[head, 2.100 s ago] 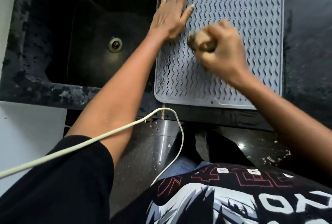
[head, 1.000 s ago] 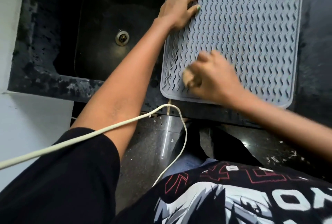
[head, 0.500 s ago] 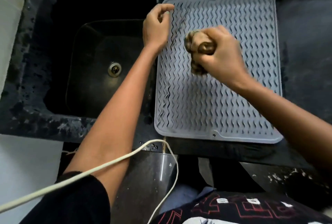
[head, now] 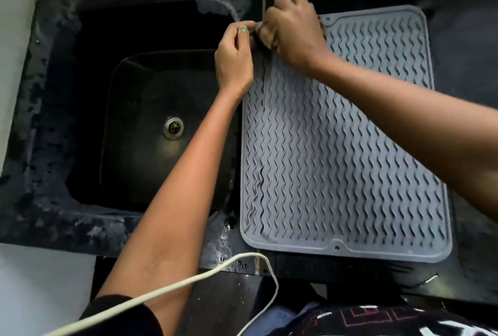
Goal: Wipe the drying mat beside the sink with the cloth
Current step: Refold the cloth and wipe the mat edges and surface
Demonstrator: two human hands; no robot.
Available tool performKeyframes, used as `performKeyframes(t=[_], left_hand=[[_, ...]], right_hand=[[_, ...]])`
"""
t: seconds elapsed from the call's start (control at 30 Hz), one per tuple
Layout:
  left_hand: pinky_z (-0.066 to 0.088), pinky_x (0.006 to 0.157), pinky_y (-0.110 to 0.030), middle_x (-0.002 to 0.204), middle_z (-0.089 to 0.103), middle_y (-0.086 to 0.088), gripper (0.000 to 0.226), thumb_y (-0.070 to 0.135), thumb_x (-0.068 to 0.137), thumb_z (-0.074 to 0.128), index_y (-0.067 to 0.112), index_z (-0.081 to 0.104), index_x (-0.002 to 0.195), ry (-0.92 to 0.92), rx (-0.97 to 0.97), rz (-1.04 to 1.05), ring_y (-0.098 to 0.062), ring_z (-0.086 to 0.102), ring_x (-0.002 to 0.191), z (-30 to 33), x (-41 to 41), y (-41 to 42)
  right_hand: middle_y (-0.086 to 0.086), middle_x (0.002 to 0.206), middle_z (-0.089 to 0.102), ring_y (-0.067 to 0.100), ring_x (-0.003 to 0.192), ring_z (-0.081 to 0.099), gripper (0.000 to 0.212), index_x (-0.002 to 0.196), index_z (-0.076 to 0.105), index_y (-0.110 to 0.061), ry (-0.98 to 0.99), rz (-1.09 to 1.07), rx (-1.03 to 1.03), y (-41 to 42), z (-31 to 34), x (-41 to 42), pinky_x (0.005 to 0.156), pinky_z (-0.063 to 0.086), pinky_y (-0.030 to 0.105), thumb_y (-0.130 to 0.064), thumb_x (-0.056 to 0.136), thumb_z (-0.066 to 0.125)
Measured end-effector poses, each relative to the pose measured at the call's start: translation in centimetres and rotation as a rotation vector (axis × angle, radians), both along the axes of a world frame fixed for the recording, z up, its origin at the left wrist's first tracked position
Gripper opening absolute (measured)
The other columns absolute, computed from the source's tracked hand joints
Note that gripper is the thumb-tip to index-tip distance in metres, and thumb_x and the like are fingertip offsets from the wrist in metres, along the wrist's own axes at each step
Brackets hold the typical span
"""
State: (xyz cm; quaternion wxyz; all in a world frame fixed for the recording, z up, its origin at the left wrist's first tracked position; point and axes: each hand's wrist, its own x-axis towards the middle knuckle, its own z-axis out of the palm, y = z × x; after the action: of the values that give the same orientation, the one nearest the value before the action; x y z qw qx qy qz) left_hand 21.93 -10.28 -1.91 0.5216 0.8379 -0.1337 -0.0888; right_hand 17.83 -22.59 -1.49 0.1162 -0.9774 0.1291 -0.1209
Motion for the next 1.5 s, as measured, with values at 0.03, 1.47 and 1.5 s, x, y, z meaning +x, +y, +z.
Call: performKeyframes(t=[0.03,1.47,1.5], left_hand=[[0.053,0.09,-0.037,0.104,0.069,0.005,0.027,0.018,0.099,0.04,0.016,0.066,0.105,0.013,-0.007,-0.002,-0.01,0.065,0.093,0.0,0.2,0.1],[0.048,0.067,-0.021,0.076,0.069,0.015,0.023,0.046,0.078,0.071,0.03,0.068,0.093,-0.168,0.489,-0.288,0.002,0.064,0.076,0.6,2.1,-0.1],[0.048,0.066,-0.019,0.073,0.068,0.016,0.023,0.046,0.075,0.074,0.03,0.069,0.09,-0.134,0.481,-0.297,0.004,0.064,0.074,0.9,2.9,-0.5]], right_hand=[[0.012,0.124,0.053,0.037,0.113,0.044,0.032,0.118,0.056,-0.007,0.006,-0.012,-0.006,-0.5,0.0,0.9,0.085,0.041,0.045,-0.003,0.086,0.054],[0.005,0.082,0.06,0.018,0.078,0.065,0.023,0.075,0.055,-0.019,-0.421,-0.49,1.0,-2.4,3.4,-7.1,0.07,0.059,0.04,0.004,0.075,0.054],[0.003,0.086,0.061,0.015,0.08,0.064,0.023,0.082,0.06,-0.018,-0.362,-0.448,0.943,-1.7,3.2,-6.9,0.072,0.058,0.037,0.003,0.076,0.052]])
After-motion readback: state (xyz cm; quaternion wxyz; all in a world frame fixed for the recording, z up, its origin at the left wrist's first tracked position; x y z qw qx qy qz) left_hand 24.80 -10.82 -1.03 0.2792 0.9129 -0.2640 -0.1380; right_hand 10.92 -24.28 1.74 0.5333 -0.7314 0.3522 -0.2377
